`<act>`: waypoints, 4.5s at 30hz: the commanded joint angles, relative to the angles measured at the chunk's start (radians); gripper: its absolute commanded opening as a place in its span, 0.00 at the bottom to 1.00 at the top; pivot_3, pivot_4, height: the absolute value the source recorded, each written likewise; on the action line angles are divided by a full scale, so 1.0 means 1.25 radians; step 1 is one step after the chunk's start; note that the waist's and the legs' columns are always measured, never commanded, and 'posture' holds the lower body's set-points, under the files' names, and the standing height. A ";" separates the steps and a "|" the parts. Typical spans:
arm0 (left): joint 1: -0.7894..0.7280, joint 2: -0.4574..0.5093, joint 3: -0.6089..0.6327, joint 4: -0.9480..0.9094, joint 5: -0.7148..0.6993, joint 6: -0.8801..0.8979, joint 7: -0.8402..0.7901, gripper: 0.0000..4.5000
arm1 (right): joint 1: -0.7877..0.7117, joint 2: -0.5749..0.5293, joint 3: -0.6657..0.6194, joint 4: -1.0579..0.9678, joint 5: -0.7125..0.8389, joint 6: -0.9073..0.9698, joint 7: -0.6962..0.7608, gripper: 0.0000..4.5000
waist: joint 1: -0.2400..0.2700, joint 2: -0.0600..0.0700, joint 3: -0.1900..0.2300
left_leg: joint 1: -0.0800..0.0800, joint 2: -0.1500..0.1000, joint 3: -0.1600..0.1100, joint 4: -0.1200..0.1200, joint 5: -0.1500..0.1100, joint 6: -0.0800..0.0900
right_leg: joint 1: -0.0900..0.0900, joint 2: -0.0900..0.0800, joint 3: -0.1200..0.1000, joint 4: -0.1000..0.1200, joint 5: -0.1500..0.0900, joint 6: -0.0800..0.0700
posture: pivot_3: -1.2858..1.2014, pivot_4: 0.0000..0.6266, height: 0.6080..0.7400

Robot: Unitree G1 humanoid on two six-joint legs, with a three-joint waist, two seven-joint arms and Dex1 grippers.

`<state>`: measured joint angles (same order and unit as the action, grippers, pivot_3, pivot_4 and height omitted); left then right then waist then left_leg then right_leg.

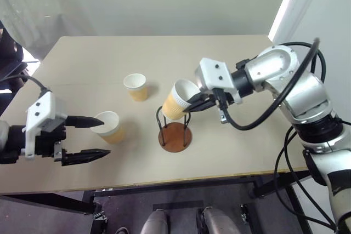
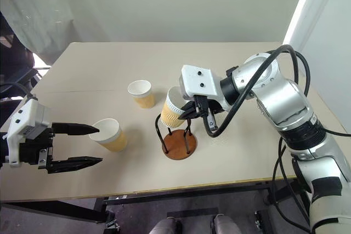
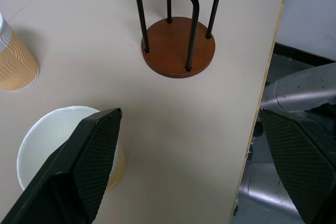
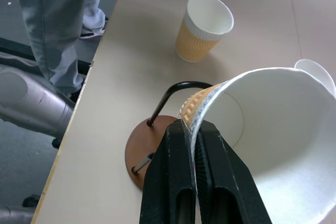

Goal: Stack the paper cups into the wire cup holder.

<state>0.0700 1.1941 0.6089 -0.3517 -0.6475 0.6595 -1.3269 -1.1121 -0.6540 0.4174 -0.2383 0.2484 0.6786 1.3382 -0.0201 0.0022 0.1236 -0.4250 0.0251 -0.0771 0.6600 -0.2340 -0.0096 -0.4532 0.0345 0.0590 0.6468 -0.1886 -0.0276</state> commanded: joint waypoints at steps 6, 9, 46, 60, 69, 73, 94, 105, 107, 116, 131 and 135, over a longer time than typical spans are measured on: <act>-0.066 -0.035 0.072 -0.028 -0.122 0.029 0.014 1.00 | 0.012 0.001 0.034 -0.014 -0.029 -0.025 0.002 0.01 | 0.000 0.000 0.000 | 0.000 0.000 0.000 0.000 0.000 0.000 | 0.000 0.000 0.000 0.000 0.000 0.000 | 0.52 0.24 1.00; -0.098 -0.074 0.117 -0.023 -0.191 0.047 0.038 1.00 | 0.017 0.003 0.045 -0.001 -0.045 -0.039 0.002 0.01 | 0.000 0.000 0.000 | 0.000 0.000 0.000 0.001 0.000 0.000 | 0.000 0.000 0.000 0.000 0.000 0.000 | 0.52 0.24 1.00; -0.075 0.104 -0.008 0.189 0.022 -0.100 -0.017 1.00 | -0.077 -0.011 -0.228 0.137 0.109 -0.114 0.055 0.65 | 0.009 -0.001 0.000 | 0.001 0.007 -0.001 0.003 -0.002 -0.003 | 0.001 0.009 0.003 -0.001 0.000 -0.006 | 0.52 0.24 1.00; -0.316 0.024 -0.369 0.358 0.195 -0.286 -0.071 1.00 | -0.073 -0.116 -0.330 0.105 0.242 -0.004 0.055 0.65 | 0.008 -0.001 0.000 | 0.000 0.007 -0.001 -0.001 -0.005 -0.006 | -0.003 0.010 0.004 -0.001 -0.001 -0.007 | 0.52 0.24 1.00; -0.339 -0.023 -0.446 0.420 0.255 -0.332 -0.101 1.00 | -0.059 -0.144 -0.327 0.080 0.263 0.011 0.043 0.65 | 0.007 -0.001 0.000 | 0.000 0.008 -0.001 0.001 -0.004 -0.005 | -0.003 0.010 0.004 0.000 0.000 -0.005 | 0.52 0.24 1.00; -0.363 -0.051 -0.483 0.496 0.337 -0.427 -0.061 1.00 | -0.021 -0.171 -0.335 0.057 0.285 0.029 0.045 0.65 | 0.008 -0.001 0.000 | 0.001 0.008 -0.001 0.002 -0.004 -0.005 | -0.001 0.010 0.004 0.000 0.000 -0.005 | 0.52 0.24 1.00; -0.718 -0.105 -0.545 0.584 0.264 -0.415 -0.230 0.00 | 0.423 -0.315 -0.709 -0.073 0.449 0.122 -0.070 0.65 | 0.028 -0.002 0.000 | -0.001 0.007 0.001 0.006 -0.003 -0.001 | 0.002 0.010 0.006 -0.003 0.006 0.006 | 0.52 0.24 1.00; -1.090 -0.163 -0.874 0.526 -0.075 -0.335 -0.230 0.00 | 0.639 -0.245 -0.892 -0.248 0.576 0.069 -0.156 0.65 | 0.028 0.000 0.001 | 0.002 0.004 0.003 0.006 -0.004 0.003 | 0.008 0.011 0.014 -0.009 0.005 0.018 | 0.52 0.24 1.00; -1.139 -0.184 -0.952 0.560 -0.083 -0.368 -0.230 0.00 | 0.639 -0.250 -0.895 -0.267 0.595 0.065 -0.181 0.65 | 0.026 0.000 0.001 | 0.003 0.004 0.004 0.006 -0.003 0.003 | 0.009 0.011 0.016 -0.011 0.006 0.021 | 0.52 0.24 1.00; -1.234 -0.216 -1.232 0.664 -0.121 -0.518 -0.230 0.00 | 0.712 -0.278 -0.951 -0.334 0.630 0.059 -0.254 0.65 | 0.030 0.001 0.002 | 0.000 0.004 0.005 0.009 -0.006 0.008 | 0.010 0.011 0.018 -0.016 0.010 0.031 | 0.52 0.24 1.00; -1.303 -0.228 -1.433 0.652 -0.192 -0.616 -0.230 0.00 | 0.766 -0.298 -0.972 -0.368 0.655 0.031 -0.310 0.65 | 0.037 0.002 0.002 | -0.005 0.003 0.007 0.020 -0.014 0.016 | 0.011 0.010 0.019 -0.016 0.008 0.037 | 0.52 0.24 1.00; -1.314 -0.248 -1.473 0.679 -0.178 -0.655 -0.230 0.00 | 0.790 -0.294 -0.988 -0.384 0.664 0.030 -0.326 0.65 | 0.039 0.002 0.002 | -0.005 0.003 0.007 0.020 -0.014 0.016 | 0.011 0.010 0.019 -0.016 0.007 0.038 | 0.52 0.24 1.00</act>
<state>-1.5369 0.8841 -1.2306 0.4917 -0.8678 -0.1269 -1.5771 -0.1276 -1.0075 -0.7732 -0.6904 1.0582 0.7316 0.9488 0.0288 0.0043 0.1264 -0.4317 0.0293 -0.0679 0.6856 -0.2510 0.0100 -0.4389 0.0470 0.0824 0.6267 -0.1796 0.0196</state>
